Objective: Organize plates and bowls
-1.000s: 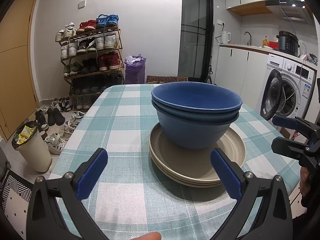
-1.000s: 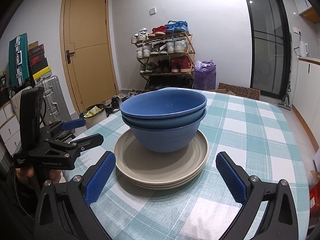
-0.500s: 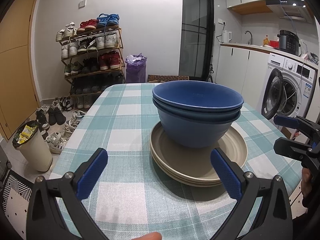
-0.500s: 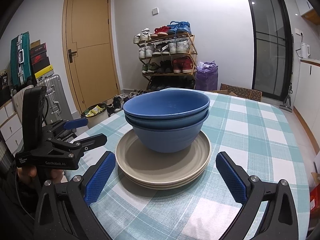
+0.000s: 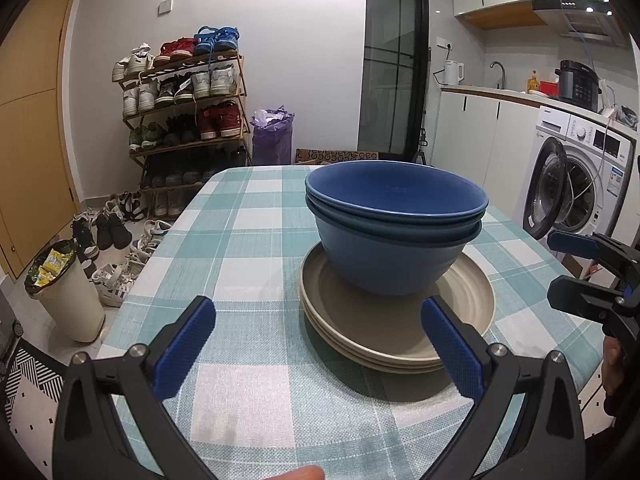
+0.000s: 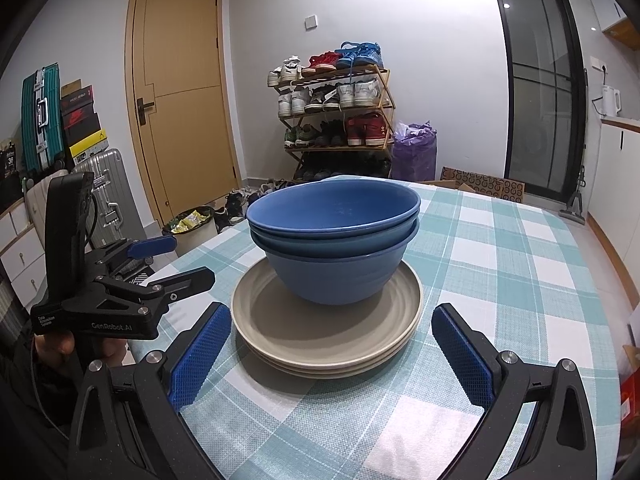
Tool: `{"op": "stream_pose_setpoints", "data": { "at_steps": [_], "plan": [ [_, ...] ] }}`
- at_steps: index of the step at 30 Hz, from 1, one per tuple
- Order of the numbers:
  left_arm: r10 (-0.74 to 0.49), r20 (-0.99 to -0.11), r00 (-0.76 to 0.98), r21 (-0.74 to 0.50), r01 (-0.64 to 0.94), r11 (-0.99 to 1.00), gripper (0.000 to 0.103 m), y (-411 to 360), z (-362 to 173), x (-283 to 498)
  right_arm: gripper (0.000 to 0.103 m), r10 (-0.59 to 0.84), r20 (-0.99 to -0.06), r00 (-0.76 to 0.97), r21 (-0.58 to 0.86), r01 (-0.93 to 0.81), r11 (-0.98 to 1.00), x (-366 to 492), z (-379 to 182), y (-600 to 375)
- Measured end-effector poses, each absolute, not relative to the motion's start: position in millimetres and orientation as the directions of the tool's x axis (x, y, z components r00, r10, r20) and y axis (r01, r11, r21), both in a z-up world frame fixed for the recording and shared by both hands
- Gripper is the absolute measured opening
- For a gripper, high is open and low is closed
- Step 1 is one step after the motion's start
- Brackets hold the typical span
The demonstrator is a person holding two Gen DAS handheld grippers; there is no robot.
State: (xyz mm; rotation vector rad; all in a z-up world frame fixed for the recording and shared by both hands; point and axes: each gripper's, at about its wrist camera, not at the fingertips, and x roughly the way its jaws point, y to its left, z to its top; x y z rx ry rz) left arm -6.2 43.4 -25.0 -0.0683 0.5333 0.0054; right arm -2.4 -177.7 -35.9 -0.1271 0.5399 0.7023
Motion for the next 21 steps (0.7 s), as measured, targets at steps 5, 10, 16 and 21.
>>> {"op": "stream_pose_setpoints", "data": {
  "at_steps": [5, 10, 16, 21],
  "plan": [
    [-0.011, -0.509, 0.861, -0.059, -0.022, 0.998, 0.103, 42.0, -24.7, -6.6, 0.102, 0.583, -0.513, 0.63, 0.065, -0.648, 0.759, -3.6, -36.1, -175.9],
    [-0.011, -0.51, 0.86, -0.06, -0.023, 0.998, 0.103, 42.2, -25.1, -6.7, 0.102, 0.584, -0.517, 0.626, 0.063, -0.652, 0.755, -5.2, -37.2, -173.7],
    [-0.011, -0.511, 0.859, -0.061, -0.023, 0.998, 0.103, 42.0, -24.9, -6.7, 0.102, 0.583, -0.514, 0.629, 0.068, -0.648, 0.759, -4.8, -36.7, -173.6],
    [-0.011, -0.513, 0.859, -0.059, -0.022, 0.998, 0.103, 41.1, -25.0, -7.0, 0.102, 0.583, -0.516, 0.627, 0.069, -0.649, 0.758, -4.6, -36.9, -173.6]
  ]
}}
